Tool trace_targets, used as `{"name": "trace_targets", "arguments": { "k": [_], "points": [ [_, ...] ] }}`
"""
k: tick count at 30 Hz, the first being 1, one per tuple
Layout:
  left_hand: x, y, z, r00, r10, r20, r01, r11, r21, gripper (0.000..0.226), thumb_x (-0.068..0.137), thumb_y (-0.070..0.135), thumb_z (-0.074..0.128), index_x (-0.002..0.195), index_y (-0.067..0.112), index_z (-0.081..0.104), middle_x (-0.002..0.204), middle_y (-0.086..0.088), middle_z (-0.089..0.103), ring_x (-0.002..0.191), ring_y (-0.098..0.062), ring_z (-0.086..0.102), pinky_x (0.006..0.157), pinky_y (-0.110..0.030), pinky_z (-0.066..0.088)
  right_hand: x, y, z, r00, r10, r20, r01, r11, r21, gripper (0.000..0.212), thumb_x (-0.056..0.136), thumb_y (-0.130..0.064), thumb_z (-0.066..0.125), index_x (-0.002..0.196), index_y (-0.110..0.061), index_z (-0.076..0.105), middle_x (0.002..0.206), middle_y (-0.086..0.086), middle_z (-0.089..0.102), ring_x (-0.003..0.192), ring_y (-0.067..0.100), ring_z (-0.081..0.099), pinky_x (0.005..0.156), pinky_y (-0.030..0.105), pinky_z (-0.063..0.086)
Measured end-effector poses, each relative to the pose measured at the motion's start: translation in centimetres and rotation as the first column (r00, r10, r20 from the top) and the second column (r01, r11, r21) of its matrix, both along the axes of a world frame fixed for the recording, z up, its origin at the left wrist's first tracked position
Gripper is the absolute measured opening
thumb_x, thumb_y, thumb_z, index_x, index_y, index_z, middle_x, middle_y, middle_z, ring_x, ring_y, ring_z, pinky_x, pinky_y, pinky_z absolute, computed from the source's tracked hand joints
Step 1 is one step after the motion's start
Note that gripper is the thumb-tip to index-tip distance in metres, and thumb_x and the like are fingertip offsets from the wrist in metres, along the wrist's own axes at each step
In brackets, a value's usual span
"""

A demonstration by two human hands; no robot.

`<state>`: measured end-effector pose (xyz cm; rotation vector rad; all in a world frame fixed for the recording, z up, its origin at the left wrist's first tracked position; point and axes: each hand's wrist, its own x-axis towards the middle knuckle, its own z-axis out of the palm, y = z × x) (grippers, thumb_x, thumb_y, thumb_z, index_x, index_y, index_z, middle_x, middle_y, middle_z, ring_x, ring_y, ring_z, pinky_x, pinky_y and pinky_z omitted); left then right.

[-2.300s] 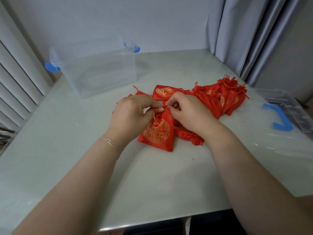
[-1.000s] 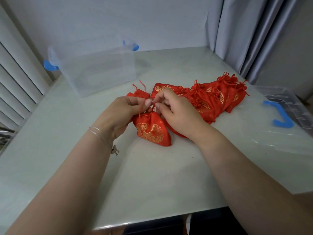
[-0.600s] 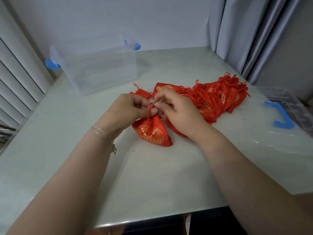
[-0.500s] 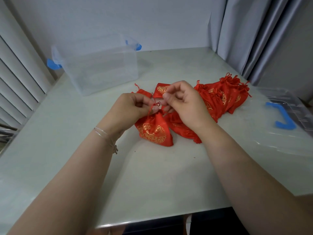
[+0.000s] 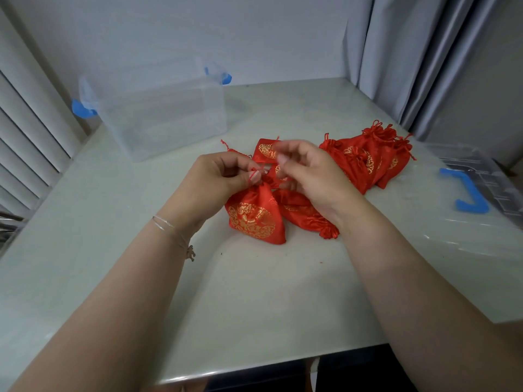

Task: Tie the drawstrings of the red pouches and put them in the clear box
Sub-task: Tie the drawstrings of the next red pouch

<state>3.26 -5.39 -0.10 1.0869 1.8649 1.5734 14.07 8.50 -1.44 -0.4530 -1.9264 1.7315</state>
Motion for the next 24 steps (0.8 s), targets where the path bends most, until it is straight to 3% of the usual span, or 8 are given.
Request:
{"name": "trace_targets", "arguments": {
  "k": [2,4,7,11,15,19,21,24],
  "points": [
    [0.0,0.0,0.0,0.999,-0.003,-0.042,0.002,1.0,-0.028,0.005,0.083,0.009,0.068,0.081,0.013,0.07,0.073,0.0,0.07,0.069,-0.008,0.064,0.069,-0.02,0.052,0.2,0.0,0.4,0.993,-0.08,-0.083,0.089,0.989,0.116,0.016,0.098,-0.026,0.049,0.109,-0.026,0.06,0.118,-0.005,0.056,0.081,0.009,0.06,0.061,0.016,0.047],
    [0.0,0.1,-0.1,0.992,-0.012,-0.125,0.004,0.998,-0.065,0.008,0.084,0.01,0.068,0.079,0.017,0.07,0.072,0.001,0.07,0.069,-0.009,0.062,0.07,-0.026,0.051,0.4,-0.2,0.5,0.995,0.017,-0.1,0.017,0.943,0.332,0.028,0.091,-0.039,0.053,0.117,-0.029,0.059,0.127,-0.001,0.049,0.093,0.012,0.058,0.067,0.013,0.046],
    [0.0,0.1,-0.2,0.953,-0.007,-0.302,-0.028,0.993,-0.112,0.018,0.085,0.013,0.067,0.074,0.027,0.068,0.068,0.011,0.066,0.064,-0.001,0.056,0.065,-0.02,0.046,0.2,-0.8,-0.1,0.986,0.123,0.116,-0.166,0.837,0.521,0.027,0.082,-0.039,0.067,0.107,-0.028,0.066,0.111,-0.001,0.06,0.097,0.011,0.058,0.08,0.021,0.048],
    [-0.1,0.1,-0.3,0.912,-0.036,-0.408,-0.04,0.983,-0.177,0.016,0.086,0.017,0.067,0.076,0.03,0.069,0.075,0.009,0.068,0.066,0.0,0.054,0.067,-0.02,0.044,0.3,-0.2,-0.3,0.978,0.052,0.202,-0.153,0.835,0.528,0.013,0.076,-0.023,0.077,0.089,-0.022,0.073,0.087,-0.004,0.07,0.082,0.006,0.062,0.076,0.026,0.046],
    [0.0,0.1,-0.2,0.943,-0.041,-0.331,-0.016,0.986,-0.168,0.014,0.085,0.016,0.068,0.077,0.028,0.07,0.073,0.007,0.069,0.065,0.0,0.056,0.066,-0.017,0.045,0.5,0.3,-0.2,0.976,0.022,0.215,-0.149,0.789,0.596,0.006,0.08,-0.017,0.072,0.076,-0.021,0.072,0.072,-0.004,0.067,0.072,0.012,0.06,0.068,0.032,0.045],
    [-0.2,0.0,-0.2,0.988,0.048,-0.15,-0.063,0.994,-0.094,0.003,0.083,0.017,0.071,0.084,0.018,0.075,0.079,-0.001,0.073,0.075,-0.01,0.065,0.074,-0.024,0.053,0.6,0.3,0.1,0.985,-0.011,0.175,-0.105,0.763,0.638,0.007,0.087,-0.018,0.064,0.085,-0.018,0.072,0.081,-0.007,0.068,0.079,0.002,0.061,0.07,0.019,0.044],
    [-0.3,0.0,-0.2,0.989,0.105,-0.104,-0.115,0.989,-0.092,0.006,0.081,0.018,0.074,0.085,0.015,0.075,0.08,-0.002,0.074,0.076,-0.009,0.067,0.073,-0.021,0.054,0.7,0.4,0.2,0.988,-0.047,0.147,-0.064,0.742,0.667,0.009,0.09,-0.021,0.062,0.088,-0.018,0.07,0.082,-0.011,0.067,0.077,-0.006,0.058,0.066,0.01,0.04],
    [-0.2,0.3,-0.3,0.988,0.152,-0.04,-0.155,0.984,-0.092,0.006,0.078,0.016,0.075,0.084,0.014,0.076,0.079,0.002,0.073,0.074,-0.003,0.067,0.069,-0.014,0.053,0.7,0.2,0.1,0.981,-0.046,0.187,-0.096,0.726,0.681,0.011,0.094,-0.023,0.055,0.09,-0.017,0.062,0.078,-0.015,0.06,0.068,-0.013,0.051,0.059,0.01,0.035]
  ]
}}
